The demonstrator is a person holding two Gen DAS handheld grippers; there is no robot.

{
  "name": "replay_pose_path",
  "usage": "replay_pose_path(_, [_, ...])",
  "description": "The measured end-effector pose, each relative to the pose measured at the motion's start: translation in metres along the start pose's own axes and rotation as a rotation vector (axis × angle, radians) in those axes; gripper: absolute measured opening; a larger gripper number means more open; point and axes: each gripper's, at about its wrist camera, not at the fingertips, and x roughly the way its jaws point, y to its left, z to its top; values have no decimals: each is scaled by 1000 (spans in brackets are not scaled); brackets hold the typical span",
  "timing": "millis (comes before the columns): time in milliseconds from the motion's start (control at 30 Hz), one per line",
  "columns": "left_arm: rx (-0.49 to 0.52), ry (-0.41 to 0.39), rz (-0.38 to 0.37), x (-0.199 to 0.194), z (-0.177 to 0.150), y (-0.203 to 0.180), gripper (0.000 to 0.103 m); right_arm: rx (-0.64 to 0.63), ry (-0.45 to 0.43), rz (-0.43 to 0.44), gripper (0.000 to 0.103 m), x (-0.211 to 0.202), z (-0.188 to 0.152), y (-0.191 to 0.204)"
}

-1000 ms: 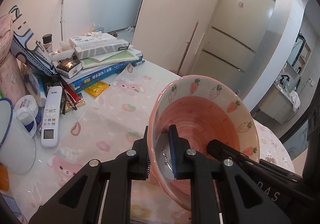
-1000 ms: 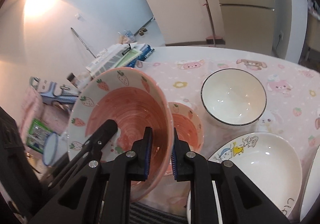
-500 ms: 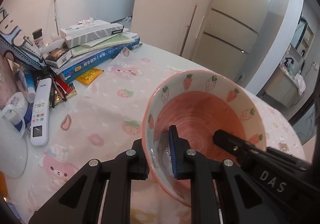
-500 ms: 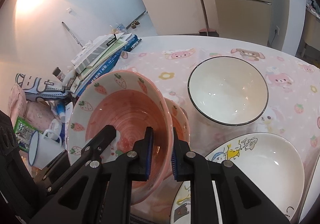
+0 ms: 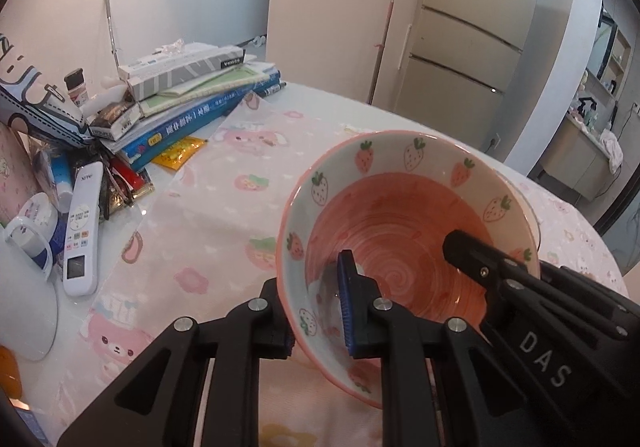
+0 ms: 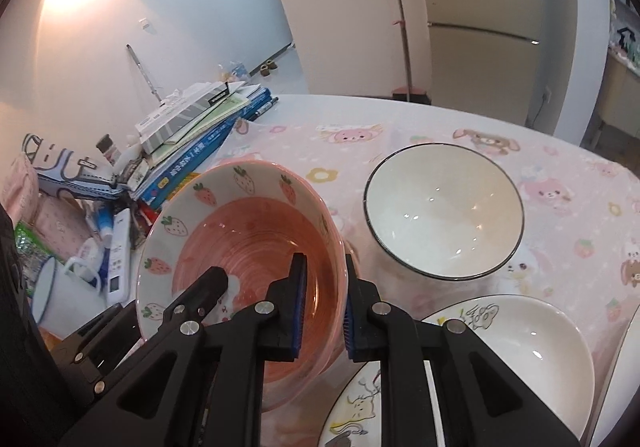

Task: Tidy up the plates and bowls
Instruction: 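Lower the pink bowl into the other pink bowl and open both grippers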

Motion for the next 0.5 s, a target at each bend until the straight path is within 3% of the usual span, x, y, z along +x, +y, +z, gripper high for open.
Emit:
replay_pose_path(300, [-18, -22, -11, -4, 2, 3, 15, -4, -25, 5, 18, -4, 2, -2])
replay_pose_path(500, [-28, -30, -24, -6, 4, 7, 8, 37, 1, 29, 14, -2, 4, -12])
